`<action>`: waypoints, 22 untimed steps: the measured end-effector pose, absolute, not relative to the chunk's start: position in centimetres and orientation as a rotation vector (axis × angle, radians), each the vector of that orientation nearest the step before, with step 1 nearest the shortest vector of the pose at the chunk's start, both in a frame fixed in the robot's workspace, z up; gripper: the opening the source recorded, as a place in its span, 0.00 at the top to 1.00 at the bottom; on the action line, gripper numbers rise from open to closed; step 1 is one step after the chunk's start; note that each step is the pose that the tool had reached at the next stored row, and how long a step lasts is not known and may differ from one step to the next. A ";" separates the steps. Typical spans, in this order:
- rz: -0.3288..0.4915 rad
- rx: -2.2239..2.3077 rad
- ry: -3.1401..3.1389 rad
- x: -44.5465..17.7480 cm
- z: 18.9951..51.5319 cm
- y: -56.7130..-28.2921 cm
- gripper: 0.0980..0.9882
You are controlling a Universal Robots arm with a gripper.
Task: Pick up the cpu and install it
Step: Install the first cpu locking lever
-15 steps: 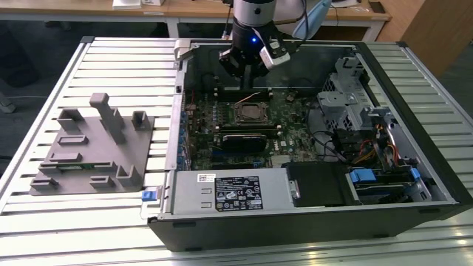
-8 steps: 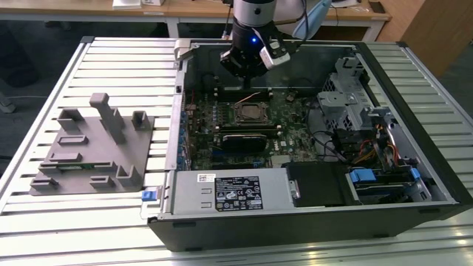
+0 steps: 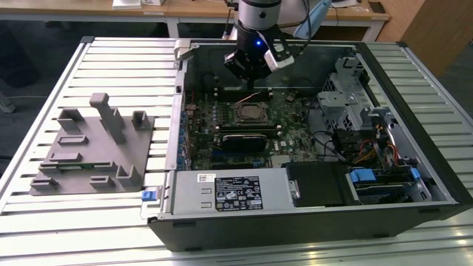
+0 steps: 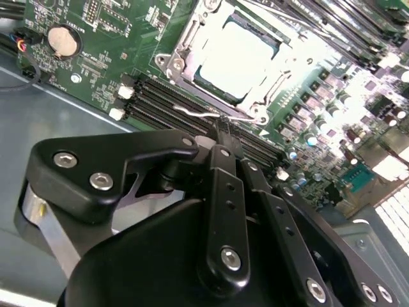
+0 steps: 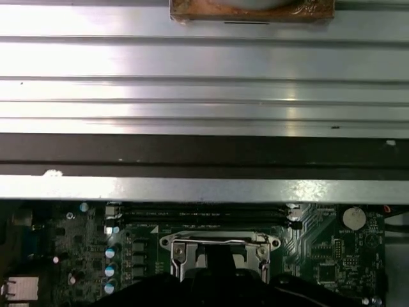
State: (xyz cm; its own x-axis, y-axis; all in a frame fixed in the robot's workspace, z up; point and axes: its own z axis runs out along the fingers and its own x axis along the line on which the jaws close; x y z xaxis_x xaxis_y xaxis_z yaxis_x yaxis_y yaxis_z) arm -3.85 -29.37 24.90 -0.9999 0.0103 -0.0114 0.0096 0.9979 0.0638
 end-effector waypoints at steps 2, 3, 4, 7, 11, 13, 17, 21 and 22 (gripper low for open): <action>0.106 0.016 3.128 -3.8 24.5 -29.4 0.99; 0.111 0.016 3.128 -3.8 24.4 -29.4 0.99; 0.122 0.016 3.128 -3.8 24.3 -29.4 0.99; 0.143 0.014 3.126 -3.8 24.1 -29.3 0.99; 0.113 -0.013 3.127 -3.7 23.9 -29.3 0.99; 0.087 -0.014 3.128 -3.7 23.7 -29.2 0.99; 0.086 -0.014 3.128 -3.4 23.5 -29.0 0.99; 0.082 -0.014 3.128 -3.1 23.3 -28.6 0.99; 0.081 -0.014 3.128 -3.1 23.3 -28.6 0.99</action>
State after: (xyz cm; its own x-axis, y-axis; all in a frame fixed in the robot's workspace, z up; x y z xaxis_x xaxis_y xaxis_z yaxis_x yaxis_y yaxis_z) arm -3.10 -28.57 23.33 -0.9999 -0.0085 -0.0128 -0.0091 0.9986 0.0518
